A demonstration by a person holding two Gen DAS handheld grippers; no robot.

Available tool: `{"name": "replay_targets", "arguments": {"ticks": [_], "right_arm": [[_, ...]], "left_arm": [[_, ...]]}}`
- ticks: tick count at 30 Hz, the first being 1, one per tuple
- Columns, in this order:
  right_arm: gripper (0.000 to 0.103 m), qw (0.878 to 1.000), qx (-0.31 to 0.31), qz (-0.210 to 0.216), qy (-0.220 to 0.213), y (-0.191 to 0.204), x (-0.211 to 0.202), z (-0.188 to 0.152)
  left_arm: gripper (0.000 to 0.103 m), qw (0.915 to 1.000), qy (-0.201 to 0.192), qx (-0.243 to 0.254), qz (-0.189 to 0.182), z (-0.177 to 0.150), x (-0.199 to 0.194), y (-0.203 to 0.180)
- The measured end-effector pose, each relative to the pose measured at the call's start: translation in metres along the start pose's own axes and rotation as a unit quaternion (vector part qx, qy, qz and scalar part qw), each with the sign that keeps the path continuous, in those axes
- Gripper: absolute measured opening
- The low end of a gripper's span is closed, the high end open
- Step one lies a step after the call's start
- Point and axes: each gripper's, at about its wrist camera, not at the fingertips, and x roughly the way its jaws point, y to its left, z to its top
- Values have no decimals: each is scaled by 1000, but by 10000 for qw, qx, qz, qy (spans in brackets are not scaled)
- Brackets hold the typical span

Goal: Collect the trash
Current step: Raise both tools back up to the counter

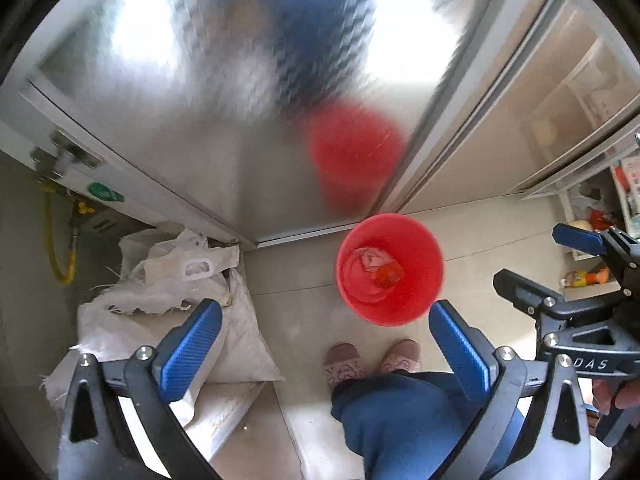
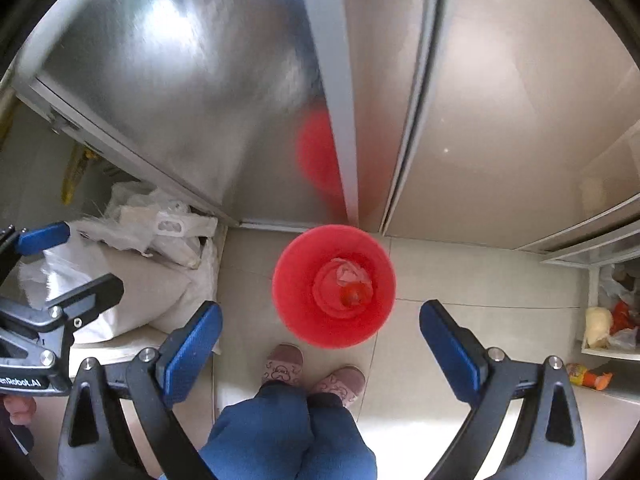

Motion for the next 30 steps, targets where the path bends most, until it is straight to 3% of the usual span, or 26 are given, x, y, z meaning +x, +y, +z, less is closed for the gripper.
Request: {"name": "replay_targets", "arguments": {"ticks": [6, 15, 23, 30], "right_arm": [[99, 9993, 252, 82, -271, 1, -92, 18], [99, 9954, 92, 164, -934, 19, -213, 57], [99, 9879, -326, 242, -1495, 47, -271, 86], [101, 9806, -912, 438, -1677, 82, -299, 119]], "left_arm": [[102, 9996, -265, 120, -1, 16, -99, -4], [102, 9935, -1066, 371, 120, 48, -233, -7], [103, 9847, -1689, 1, 417, 70, -302, 15], [103, 9788, -1900, -421, 645, 87, -332, 61]]}}
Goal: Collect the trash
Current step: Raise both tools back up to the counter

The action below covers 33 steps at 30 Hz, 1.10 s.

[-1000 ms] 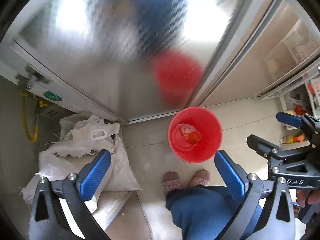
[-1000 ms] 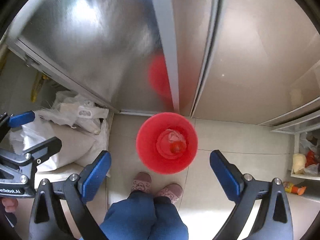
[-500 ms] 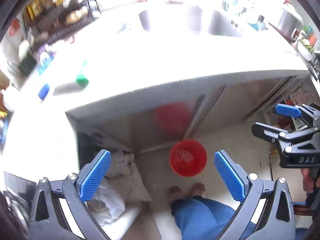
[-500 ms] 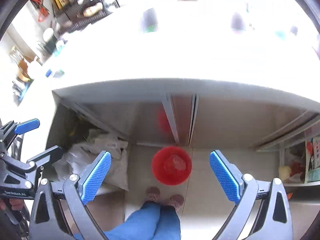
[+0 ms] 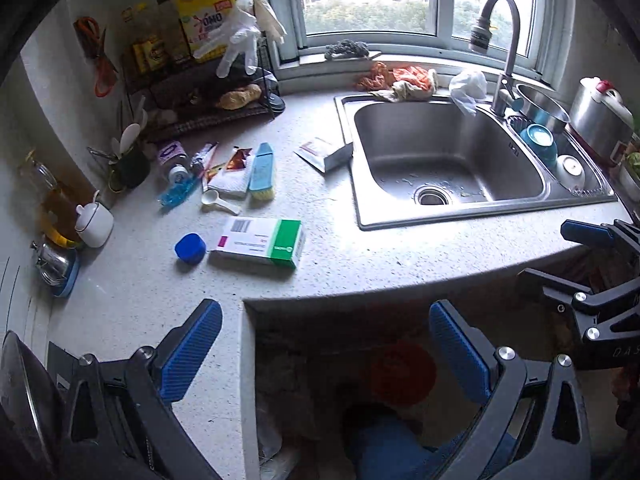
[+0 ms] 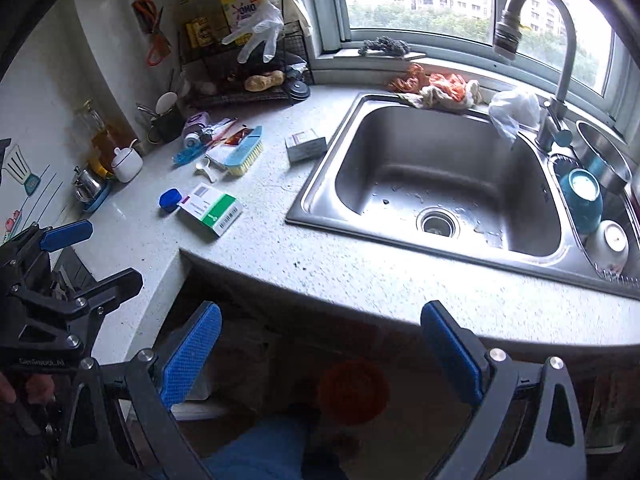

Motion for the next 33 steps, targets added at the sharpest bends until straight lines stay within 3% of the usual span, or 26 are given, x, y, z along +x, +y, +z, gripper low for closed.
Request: {"name": "replay_targets", "arguments": {"ticks": [10, 20, 25, 33], "right_arm": [[102, 9973, -590, 393, 164, 34, 55, 89], [102, 9927, -948, 503, 554, 77, 147, 179], [102, 9890, -1064, 477, 911, 93, 197, 203], [102, 9779, -1323, 294, 1591, 111, 257, 210]], "left_arm": [[103, 9983, 128, -533, 198, 45, 39, 77], [103, 9937, 480, -916, 436, 96, 109, 161], [103, 9903, 696, -1158, 325, 106, 150, 192], [103, 9839, 1125, -1377, 186, 106, 196, 217]]}}
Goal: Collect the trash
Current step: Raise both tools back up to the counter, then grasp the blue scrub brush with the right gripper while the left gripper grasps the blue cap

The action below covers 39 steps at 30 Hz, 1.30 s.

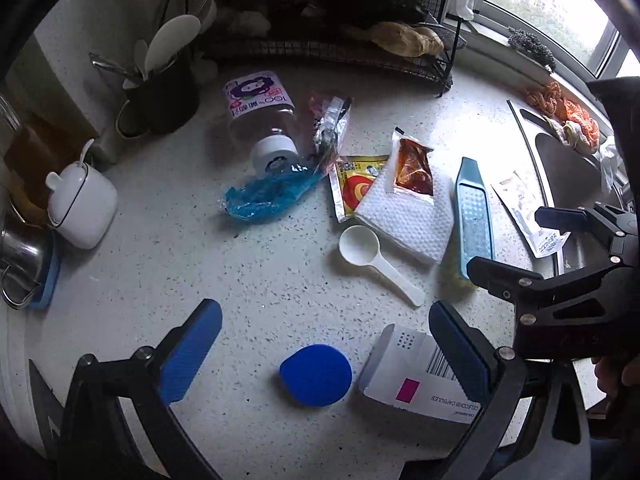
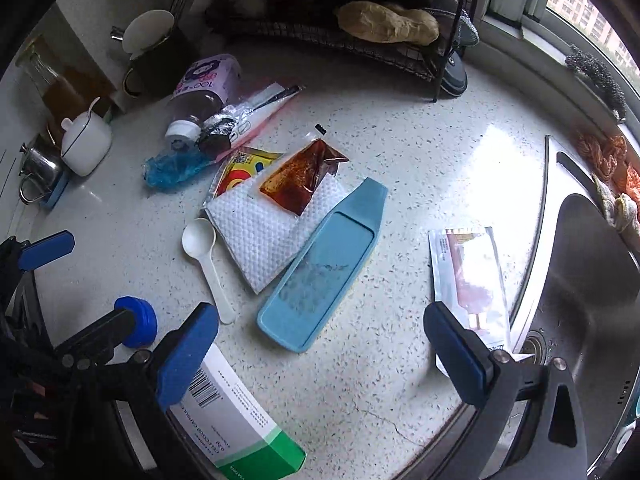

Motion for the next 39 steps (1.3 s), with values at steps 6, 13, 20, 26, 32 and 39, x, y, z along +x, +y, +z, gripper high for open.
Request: {"name": "replay_targets", "arguments": {"ticks": [6, 13, 20, 26, 32, 39], "right_arm": [[102, 9994, -101, -180, 264, -1, 25, 5], [100, 9991, 88, -354, 228, -17, 28, 10], [74, 9989, 62, -366, 298, -22, 36, 18], [40, 9990, -258, -301, 216, -11, 41, 23], [38, 9999, -117, -27, 9, -9, 23, 20], [38, 9995, -13, 247, -176, -9, -3, 2]], "left_arm": [[103, 9997, 156, -198, -47, 5, 12, 11], [103, 9994, 140, -314, -40, 3, 15, 21], [103, 9984, 259, -508, 6, -5, 18, 39], [103, 9975, 244, -655, 116, -16, 6, 61], [103, 9965, 310, -774, 87, -35, -7, 75], [103, 9985, 419, -348, -6, -64, -13, 62]]}}
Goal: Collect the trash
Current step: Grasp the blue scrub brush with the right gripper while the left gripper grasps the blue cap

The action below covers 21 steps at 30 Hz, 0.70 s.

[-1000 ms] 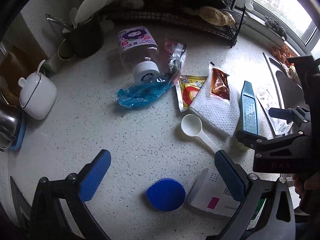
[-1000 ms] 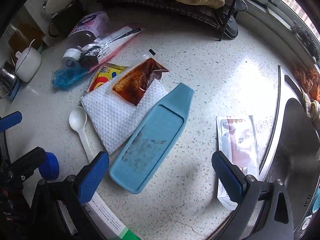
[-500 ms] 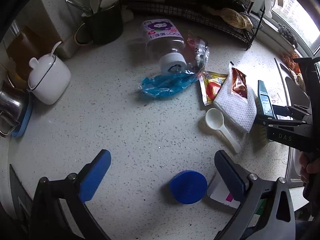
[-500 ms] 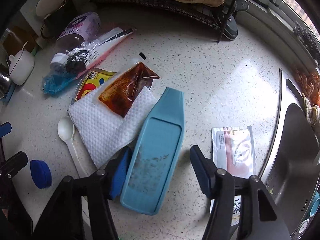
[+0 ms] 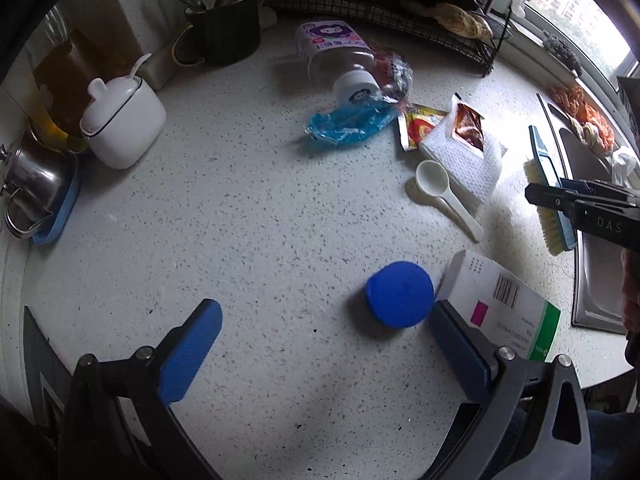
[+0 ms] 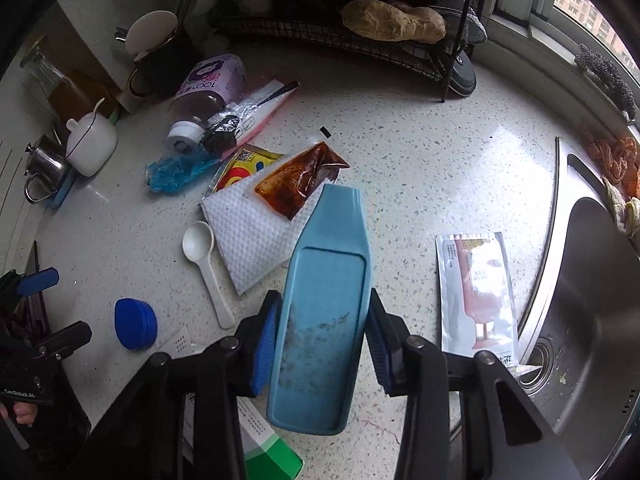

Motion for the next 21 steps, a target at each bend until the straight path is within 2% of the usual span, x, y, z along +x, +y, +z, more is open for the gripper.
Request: {"name": "replay_targets", "arguments": {"ticks": [4, 8, 11, 14, 21], "right_arm": [[38, 10000, 51, -4, 53, 7, -5, -21], [38, 10000, 50, 7, 75, 15, -11, -43], [38, 9994, -57, 330, 39, 24, -17, -53], [38, 9992, -231, 326, -14, 32, -23, -59], [38, 9992, 4, 371, 176, 31, -11, -56]], "left_arm": [[103, 9994, 111, 334, 30, -16, 9, -15], [103, 9987, 193, 468, 91, -22, 22, -23], [103, 9986, 196, 491, 53, -21, 30, -25], [103, 9987, 205, 455, -52, -17, 36, -26], [103, 9981, 174, 571, -180, -3, 49, -33]]}}
